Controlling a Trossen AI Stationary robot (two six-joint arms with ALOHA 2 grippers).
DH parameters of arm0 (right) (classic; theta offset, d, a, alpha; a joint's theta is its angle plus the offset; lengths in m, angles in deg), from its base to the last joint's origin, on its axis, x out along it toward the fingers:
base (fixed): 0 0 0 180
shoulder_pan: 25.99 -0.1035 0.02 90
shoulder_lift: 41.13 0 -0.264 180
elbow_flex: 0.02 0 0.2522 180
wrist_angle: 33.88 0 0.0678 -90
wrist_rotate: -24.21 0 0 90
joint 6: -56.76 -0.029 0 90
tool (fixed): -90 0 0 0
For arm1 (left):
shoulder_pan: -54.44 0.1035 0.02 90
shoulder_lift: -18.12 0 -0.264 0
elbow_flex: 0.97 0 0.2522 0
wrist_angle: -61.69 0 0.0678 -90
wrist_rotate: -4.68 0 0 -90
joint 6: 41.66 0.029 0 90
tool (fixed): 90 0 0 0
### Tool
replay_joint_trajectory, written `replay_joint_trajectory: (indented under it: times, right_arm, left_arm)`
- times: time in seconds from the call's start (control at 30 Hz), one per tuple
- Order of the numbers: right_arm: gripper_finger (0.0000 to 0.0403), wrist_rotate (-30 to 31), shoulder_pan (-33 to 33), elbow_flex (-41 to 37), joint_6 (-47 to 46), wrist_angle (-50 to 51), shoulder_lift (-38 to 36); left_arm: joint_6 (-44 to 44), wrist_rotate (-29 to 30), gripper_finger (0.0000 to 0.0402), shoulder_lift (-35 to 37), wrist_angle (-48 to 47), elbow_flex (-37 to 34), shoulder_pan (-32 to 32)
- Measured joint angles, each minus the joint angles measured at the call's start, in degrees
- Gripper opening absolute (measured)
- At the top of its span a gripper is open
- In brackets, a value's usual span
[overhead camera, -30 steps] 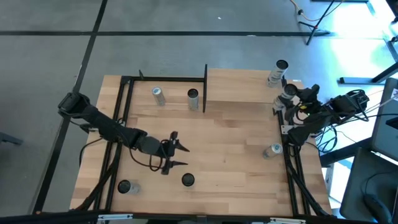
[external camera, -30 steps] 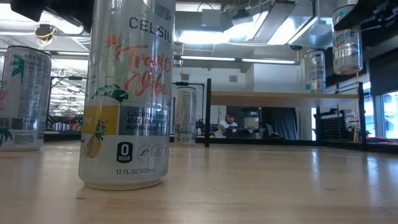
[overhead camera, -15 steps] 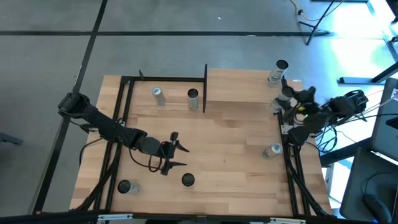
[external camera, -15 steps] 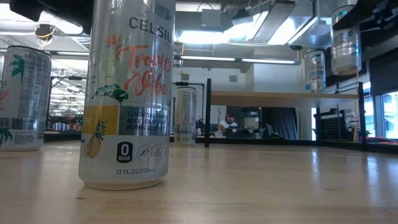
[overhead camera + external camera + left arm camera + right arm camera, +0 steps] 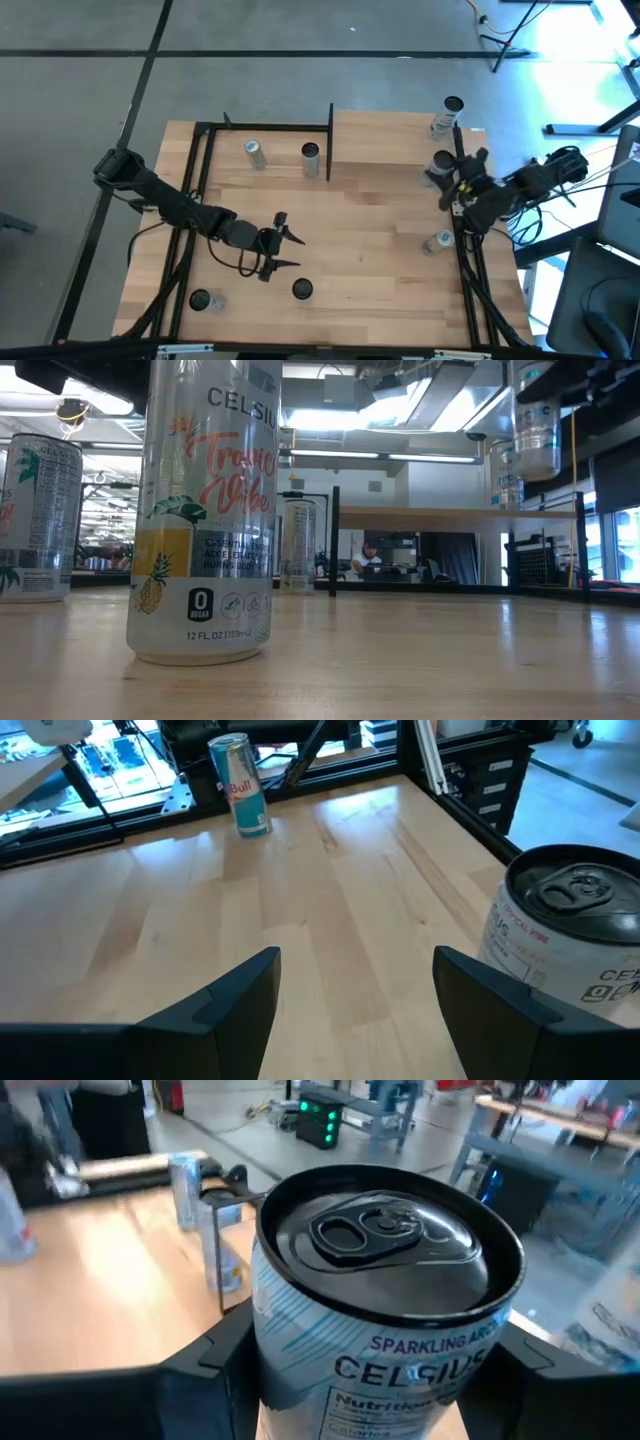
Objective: Place canned beverage on shelf
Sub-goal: Put the white and blue soda can on the shelf aligned with the other white and blue soda can
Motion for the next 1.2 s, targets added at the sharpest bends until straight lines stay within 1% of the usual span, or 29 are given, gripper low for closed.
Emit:
replay_joint_trajectory:
  times: [0.1, 0.17, 0.23, 0.27, 0.37, 0.47, 0.67, 0.73, 0.87, 1.0, 1.07, 1.2]
  right_arm:
    - [0.0221, 0.32, 3.48, 0.04, 0.71, -1.07, 0.75]
    - [0.0221, -2.81, 6.43, 0.07, 1.09, -5.80, 0.86]
    - [0.0221, -5.78, 9.29, -0.20, 6.06, -11.24, 3.30]
    - [0.0221, -7.06, 10.97, -0.26, 7.68, -12.21, 4.83]
    - [0.0221, -10.52, 17.49, -0.30, 10.56, -12.15, 8.47]
    - [0.0221, -12.59, 24.90, 0.96, 13.67, -12.86, 9.06]
    - [0.0221, -25.75, 40.00, 0.96, 21.45, -12.68, 6.55]
    - [0.0221, -28.96, 44.64, 0.96, 23.94, -12.58, 5.20]
    - [0.0221, -36.30, 52.09, 0.96, 28.80, -13.10, 2.16]
    - [0.0221, -45.58, 59.03, 0.59, 34.21, -14.73, 0.37]
    - [0.0221, -51.00, 62.32, 0.10, 36.61, -15.30, 0.27]
    - [0.0221, -58.49, 68.38, -0.04, 40.45, -16.88, 0.60]
  left_arm:
    - [0.00, 0.02, 0.0247, 0.00, 0.10, -0.01, 0.00]
    - [0.06, 0.02, 0.0247, 0.00, 0.20, -0.01, 0.00]
    - [0.80, 0.02, 0.0247, 0.00, 0.22, -0.01, 0.19]
    - [1.07, 0.03, 0.0247, 0.00, 0.22, -0.01, 0.34]
    - [1.07, 0.02, 0.0247, 0.00, 0.20, -0.01, 0.80]
    - [0.64, -0.02, 0.0247, 0.00, -0.50, -0.01, 0.87]
    - [0.48, -0.11, 0.0247, 0.00, -1.14, -0.01, 0.85]
    - [0.44, -0.11, 0.0247, 0.00, -1.27, -0.01, 0.85]
    - [0.41, -0.11, 0.0247, 0.00, -1.30, -0.01, 0.85]
    - [-0.05, -0.11, 0.0247, 0.00, -1.29, -0.01, 0.85]
    - [-0.22, -0.11, 0.0247, 0.00, -1.28, -0.01, 0.85]
    - [-0.28, -0.11, 0.0247, 0.00, -1.29, -0.01, 0.85]
